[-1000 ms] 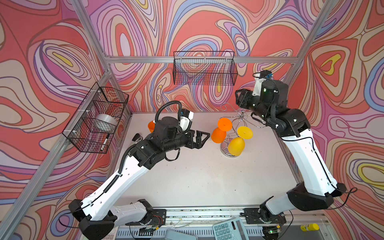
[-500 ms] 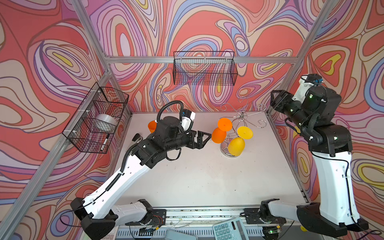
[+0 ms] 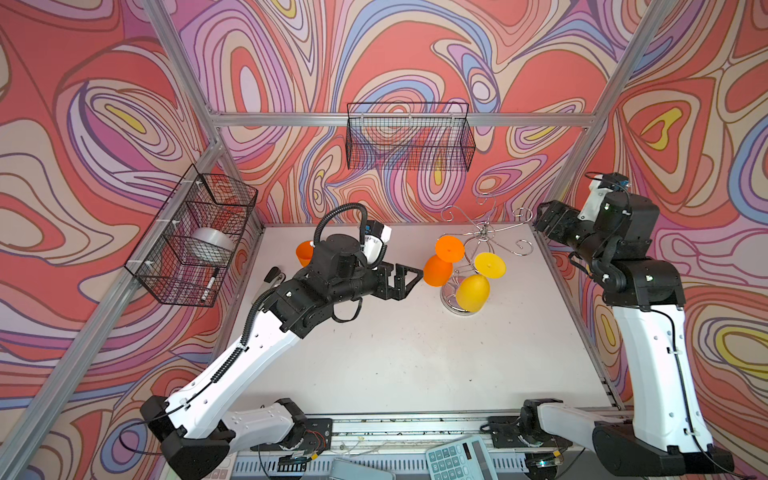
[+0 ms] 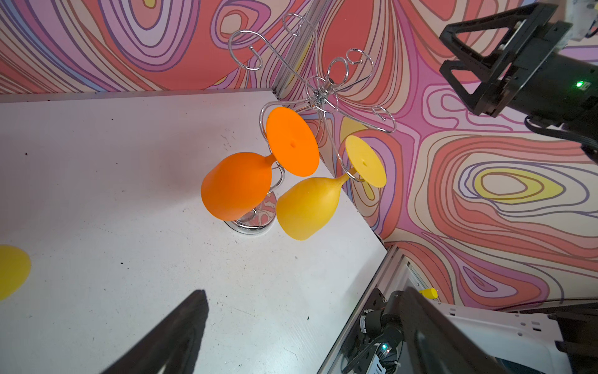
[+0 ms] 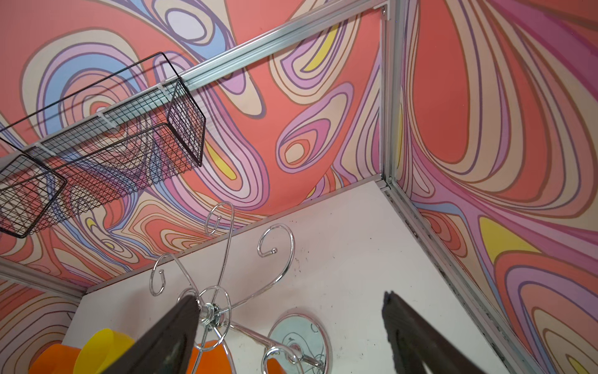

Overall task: Take the wine glass off the wine glass rack
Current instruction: 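Swing the right arm around to approach the rack from its far side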

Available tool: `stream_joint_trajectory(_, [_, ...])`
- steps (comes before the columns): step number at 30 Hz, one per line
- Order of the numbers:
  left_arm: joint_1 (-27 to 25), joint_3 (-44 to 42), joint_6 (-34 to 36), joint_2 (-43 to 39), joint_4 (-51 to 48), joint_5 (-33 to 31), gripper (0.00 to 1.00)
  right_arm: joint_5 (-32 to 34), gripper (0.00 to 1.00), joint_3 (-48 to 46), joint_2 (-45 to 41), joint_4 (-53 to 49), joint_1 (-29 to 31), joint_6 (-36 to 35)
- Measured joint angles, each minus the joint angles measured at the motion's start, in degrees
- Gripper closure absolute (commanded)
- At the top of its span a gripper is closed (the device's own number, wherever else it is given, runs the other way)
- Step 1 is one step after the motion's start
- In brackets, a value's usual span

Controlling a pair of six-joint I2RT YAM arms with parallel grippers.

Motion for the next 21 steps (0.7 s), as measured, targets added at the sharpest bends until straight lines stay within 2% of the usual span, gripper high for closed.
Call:
stream_joint_trajectory(13, [0.00, 0.55, 2.71, 0.68, -0.02, -0.02, 0.06, 0.09, 0.06, -12.79, -0.02, 3.52, -0.87, -1.36])
stream_joint_trajectory(16, [0.00, 0.55, 2.75, 0.90, -0.02, 0.00, 0.06, -2.03, 0.07, -14.51, 0.02, 4.85, -3.43, -1.01])
stream_joint_trajectory(21, [0.00, 0.61, 2.75, 1.09, -0.02, 0.02, 0.06, -11.98, 0.10, -16.26, 0.11, 7.30, -13.11, 2.01])
